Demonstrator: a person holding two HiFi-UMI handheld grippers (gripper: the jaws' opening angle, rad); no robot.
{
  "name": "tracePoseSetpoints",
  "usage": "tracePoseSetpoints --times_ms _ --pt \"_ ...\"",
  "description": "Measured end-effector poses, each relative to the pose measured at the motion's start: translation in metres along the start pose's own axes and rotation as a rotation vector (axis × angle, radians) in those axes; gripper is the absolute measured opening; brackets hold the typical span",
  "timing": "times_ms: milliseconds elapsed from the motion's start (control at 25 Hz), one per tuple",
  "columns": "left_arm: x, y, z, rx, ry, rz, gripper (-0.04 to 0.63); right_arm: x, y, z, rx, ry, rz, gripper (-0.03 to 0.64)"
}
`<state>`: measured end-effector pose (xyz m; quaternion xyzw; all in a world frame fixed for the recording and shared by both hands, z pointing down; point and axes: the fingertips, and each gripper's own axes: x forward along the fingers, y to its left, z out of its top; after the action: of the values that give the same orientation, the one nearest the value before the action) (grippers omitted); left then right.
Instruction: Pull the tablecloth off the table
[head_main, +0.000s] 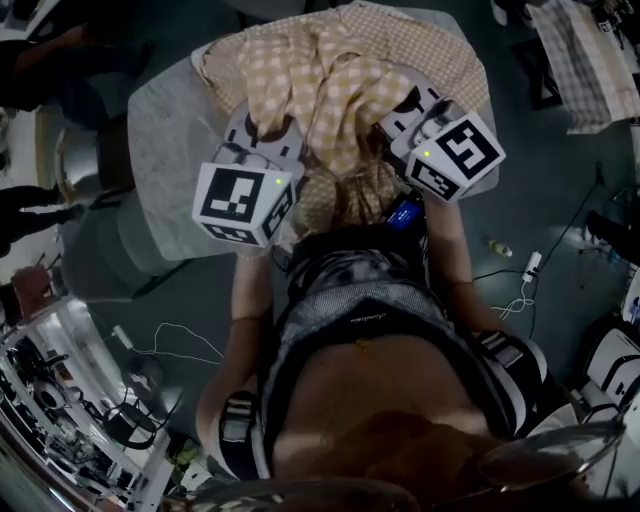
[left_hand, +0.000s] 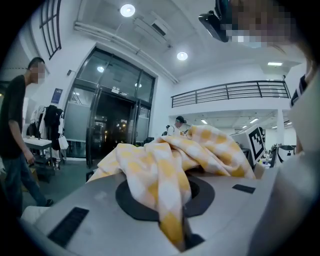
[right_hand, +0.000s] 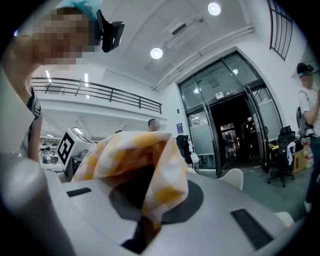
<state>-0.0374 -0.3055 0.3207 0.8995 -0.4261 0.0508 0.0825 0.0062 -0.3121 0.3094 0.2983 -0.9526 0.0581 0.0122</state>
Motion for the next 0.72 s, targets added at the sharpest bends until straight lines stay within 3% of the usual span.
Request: tracePoseSetpoints --times_ms 280,720 --pt "0.012 -0.023 -0.010 0.018 0.028 0.051 0.049 -0.021 -0.011 -0.010 0.032 -0.005 0.086 0.066" --pt "0.014 -0.052 -0.034 0.022 0.064 0.092 0.049 -0.048 -0.010 -0.032 0.064 0.031 0.120 0.066"
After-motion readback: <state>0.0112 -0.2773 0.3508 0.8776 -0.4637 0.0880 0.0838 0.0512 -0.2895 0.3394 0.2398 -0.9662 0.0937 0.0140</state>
